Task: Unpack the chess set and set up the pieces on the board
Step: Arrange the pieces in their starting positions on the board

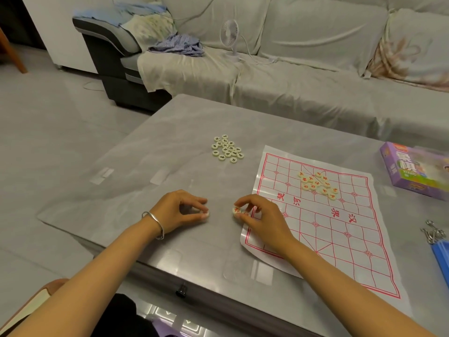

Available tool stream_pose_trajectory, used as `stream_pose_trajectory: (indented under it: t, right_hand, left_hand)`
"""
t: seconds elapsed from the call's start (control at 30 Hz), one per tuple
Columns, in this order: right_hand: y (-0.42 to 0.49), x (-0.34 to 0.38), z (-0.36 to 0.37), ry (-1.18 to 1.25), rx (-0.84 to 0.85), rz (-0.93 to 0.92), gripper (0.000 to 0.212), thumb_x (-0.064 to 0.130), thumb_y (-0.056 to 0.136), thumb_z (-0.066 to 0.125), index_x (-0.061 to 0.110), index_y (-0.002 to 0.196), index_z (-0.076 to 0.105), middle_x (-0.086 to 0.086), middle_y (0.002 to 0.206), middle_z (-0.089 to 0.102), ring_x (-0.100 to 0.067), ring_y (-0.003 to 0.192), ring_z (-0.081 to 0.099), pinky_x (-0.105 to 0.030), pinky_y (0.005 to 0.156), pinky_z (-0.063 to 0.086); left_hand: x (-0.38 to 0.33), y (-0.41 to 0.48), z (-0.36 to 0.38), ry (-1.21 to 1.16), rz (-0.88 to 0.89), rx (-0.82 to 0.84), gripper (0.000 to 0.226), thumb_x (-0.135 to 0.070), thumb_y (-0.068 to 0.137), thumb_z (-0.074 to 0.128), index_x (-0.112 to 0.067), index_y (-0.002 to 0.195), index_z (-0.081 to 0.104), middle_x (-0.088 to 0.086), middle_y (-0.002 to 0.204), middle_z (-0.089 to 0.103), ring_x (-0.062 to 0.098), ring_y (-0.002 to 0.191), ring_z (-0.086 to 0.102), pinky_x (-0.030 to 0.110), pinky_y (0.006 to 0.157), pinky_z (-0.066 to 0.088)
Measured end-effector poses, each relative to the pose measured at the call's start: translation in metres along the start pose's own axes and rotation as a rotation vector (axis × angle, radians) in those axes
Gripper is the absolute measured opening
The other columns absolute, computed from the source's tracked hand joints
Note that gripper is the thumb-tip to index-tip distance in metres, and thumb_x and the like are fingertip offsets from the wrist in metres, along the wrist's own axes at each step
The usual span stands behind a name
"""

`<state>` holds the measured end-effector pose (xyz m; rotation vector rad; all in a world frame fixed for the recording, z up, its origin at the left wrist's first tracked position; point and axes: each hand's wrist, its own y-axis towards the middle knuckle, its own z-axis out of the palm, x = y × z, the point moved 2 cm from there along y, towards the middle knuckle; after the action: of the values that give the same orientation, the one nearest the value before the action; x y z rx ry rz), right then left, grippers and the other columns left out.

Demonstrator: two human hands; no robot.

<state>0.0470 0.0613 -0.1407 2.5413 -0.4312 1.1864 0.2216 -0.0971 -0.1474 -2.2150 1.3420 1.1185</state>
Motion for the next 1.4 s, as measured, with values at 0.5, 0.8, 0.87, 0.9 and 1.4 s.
stream_pose_trajectory:
  t: [0.5,0.8,0.87,0.9,1.4]
  right_hand:
    - [-0.001,-0.005,-0.01,0.108,-0.089,0.061,0.016,0.021,0.085,0.067,0.035,0.092,0.061,0.023,0.093,0.06,0.001,0.084,0.056,-0.006,0.072,0.042]
    - [-0.019,-0.075,-0.096,0.115,-0.307,0.252,0.013,0.018,0.085,0.066,0.028,0.094,0.063,0.013,0.099,0.062,-0.008,0.088,0.056,-0.009,0.07,0.043]
    - [-0.02,-0.093,-0.12,0.07,-0.381,0.297,0.013,0.02,0.086,0.065,0.025,0.098,0.063,0.01,0.104,0.062,-0.006,0.087,0.055,-0.008,0.07,0.041]
    - [-0.019,-0.1,-0.131,0.049,-0.42,0.315,0.013,0.02,0.086,0.065,0.023,0.099,0.062,0.01,0.104,0.061,-0.004,0.086,0.054,-0.007,0.068,0.041]
    - [-0.001,-0.144,-0.155,-0.25,-0.274,0.19,0.039,0.043,0.086,0.061,0.029,0.122,0.055,0.011,0.14,0.044,-0.003,0.124,0.036,-0.036,0.112,0.027]
  left_hand:
    - [-0.017,0.009,0.021,-0.067,-0.06,-0.095,0.021,-0.028,0.073,0.076,-0.027,0.093,0.072,-0.011,0.089,0.07,0.005,0.083,0.063,0.015,0.076,0.051]
    - [-0.091,0.107,0.086,-0.167,-0.038,-0.131,0.021,-0.02,0.076,0.073,-0.018,0.097,0.069,-0.005,0.089,0.067,0.009,0.078,0.061,0.013,0.071,0.051]
    - [-0.104,0.132,0.108,-0.169,-0.031,-0.079,0.022,-0.019,0.076,0.073,-0.017,0.098,0.069,-0.001,0.094,0.069,0.011,0.079,0.062,0.015,0.072,0.052]
    - [-0.109,0.142,0.118,-0.153,-0.024,-0.05,0.023,-0.018,0.077,0.073,-0.016,0.099,0.068,0.001,0.096,0.069,0.011,0.079,0.061,0.015,0.071,0.051]
    - [-0.099,0.182,0.16,0.192,-0.033,0.058,0.073,-0.045,0.078,0.066,-0.019,0.139,0.035,0.004,0.144,0.04,0.025,0.133,0.035,0.039,0.11,0.03]
